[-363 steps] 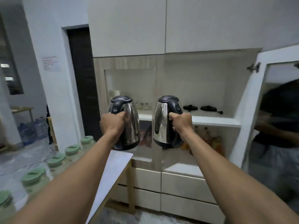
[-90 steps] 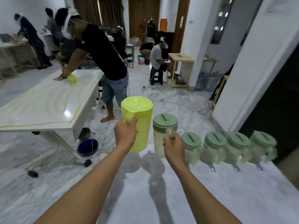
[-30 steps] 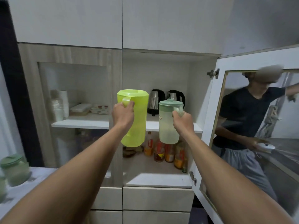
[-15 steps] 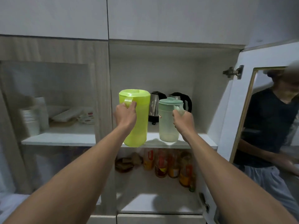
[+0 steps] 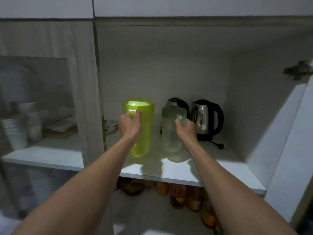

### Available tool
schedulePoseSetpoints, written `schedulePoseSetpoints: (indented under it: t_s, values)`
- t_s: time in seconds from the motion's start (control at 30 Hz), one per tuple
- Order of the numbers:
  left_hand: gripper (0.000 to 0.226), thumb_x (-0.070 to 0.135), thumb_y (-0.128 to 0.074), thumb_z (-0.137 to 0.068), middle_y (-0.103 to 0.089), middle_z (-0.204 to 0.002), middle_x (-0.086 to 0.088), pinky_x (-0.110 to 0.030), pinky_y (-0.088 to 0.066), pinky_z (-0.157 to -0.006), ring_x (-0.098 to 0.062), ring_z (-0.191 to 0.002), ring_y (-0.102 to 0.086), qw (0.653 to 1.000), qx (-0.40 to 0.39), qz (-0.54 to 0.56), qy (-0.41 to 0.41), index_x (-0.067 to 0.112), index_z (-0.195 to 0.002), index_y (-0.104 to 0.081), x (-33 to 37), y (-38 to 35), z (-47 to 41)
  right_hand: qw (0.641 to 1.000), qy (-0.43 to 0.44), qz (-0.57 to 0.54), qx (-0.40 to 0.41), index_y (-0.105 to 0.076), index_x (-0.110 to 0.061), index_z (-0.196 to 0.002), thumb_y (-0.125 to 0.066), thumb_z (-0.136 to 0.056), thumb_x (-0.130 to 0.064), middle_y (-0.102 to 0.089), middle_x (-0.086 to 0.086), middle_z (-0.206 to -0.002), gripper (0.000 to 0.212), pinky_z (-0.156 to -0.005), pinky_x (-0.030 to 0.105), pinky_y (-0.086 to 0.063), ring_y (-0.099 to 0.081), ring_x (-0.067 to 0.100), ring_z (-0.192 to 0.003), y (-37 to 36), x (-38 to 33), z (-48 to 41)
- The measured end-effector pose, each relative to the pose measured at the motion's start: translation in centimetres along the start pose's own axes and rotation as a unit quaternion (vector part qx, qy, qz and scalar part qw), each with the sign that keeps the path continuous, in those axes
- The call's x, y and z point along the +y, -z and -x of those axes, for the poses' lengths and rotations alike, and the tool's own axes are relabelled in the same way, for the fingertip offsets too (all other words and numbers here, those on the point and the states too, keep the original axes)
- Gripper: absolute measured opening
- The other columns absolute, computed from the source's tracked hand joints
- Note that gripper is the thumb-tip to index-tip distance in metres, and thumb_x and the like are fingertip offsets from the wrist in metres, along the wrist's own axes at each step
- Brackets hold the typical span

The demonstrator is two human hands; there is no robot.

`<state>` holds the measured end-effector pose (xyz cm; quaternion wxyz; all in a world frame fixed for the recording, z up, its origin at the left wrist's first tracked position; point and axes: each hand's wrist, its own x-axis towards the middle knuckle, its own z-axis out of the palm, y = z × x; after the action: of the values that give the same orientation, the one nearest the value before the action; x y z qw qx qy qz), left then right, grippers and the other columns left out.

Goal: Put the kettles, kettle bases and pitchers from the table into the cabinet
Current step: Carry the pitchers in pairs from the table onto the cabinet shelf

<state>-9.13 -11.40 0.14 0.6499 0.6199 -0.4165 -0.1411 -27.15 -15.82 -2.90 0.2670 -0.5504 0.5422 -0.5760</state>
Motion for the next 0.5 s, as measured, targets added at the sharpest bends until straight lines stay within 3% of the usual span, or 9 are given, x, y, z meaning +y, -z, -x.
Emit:
schedulePoseSetpoints:
  t_s: [0.2,0.3,0.37,0.5]
  values:
    - [0.041,0.034,-0.058,-0.097,-0.066,-0.081,-0.021,-0.039,-0.046,-0.069,-0.037,-0.085,-0.067,0.999,0.011,-0.018,0.039,0.003,-0.071,-0.062,-1.7,-4.4,-3.8,1.000,0.006,-0.001,-0.029,-0.073,-0.002,-0.105,-0.060,-0.099,-0.022,-0.073,0.021,-0.111,0.025,-0.076,0.031,-0.042,-0.068,0.035,-0.107,-4.2,3.1,-5.9]
    - [0.042,0.037,-0.056,-0.098,-0.071,-0.097,-0.026,-0.041,-0.050,-0.076,-0.039,-0.091,-0.067,0.997,0.025,-0.051,0.043,-0.002,-0.091,-0.069,-3.1,-5.6,-6.0,0.995,0.047,0.051,-0.077,-0.072,0.002,-0.092,-0.054,-0.102,-0.018,-0.071,0.028,-0.105,0.028,-0.072,0.035,-0.035,-0.067,0.040,-0.100,-7.6,4.4,-8.6]
    - [0.038,0.037,-0.057,-0.098,-0.071,-0.098,-0.026,-0.042,-0.051,-0.075,-0.040,-0.092,-0.068,0.996,0.050,-0.061,0.037,0.002,-0.089,-0.069,-4.0,-5.9,-7.8,0.994,0.049,0.053,-0.088,-0.070,0.000,-0.087,-0.057,-0.100,-0.019,-0.072,0.027,-0.101,0.026,-0.068,0.028,-0.031,-0.068,0.038,-0.097,-9.6,4.7,-9.6]
    - [0.035,0.034,-0.065,-0.094,-0.070,-0.087,-0.025,-0.037,-0.046,-0.066,-0.040,-0.086,-0.067,0.996,0.072,-0.018,0.044,0.007,-0.073,-0.061,-6.1,-7.1,-10.4,0.997,0.031,-0.004,-0.076,-0.066,0.003,-0.084,-0.064,-0.094,-0.020,-0.068,0.024,-0.087,0.025,-0.063,0.030,-0.029,-0.058,0.023,-0.078,-12.0,5.8,-11.1]
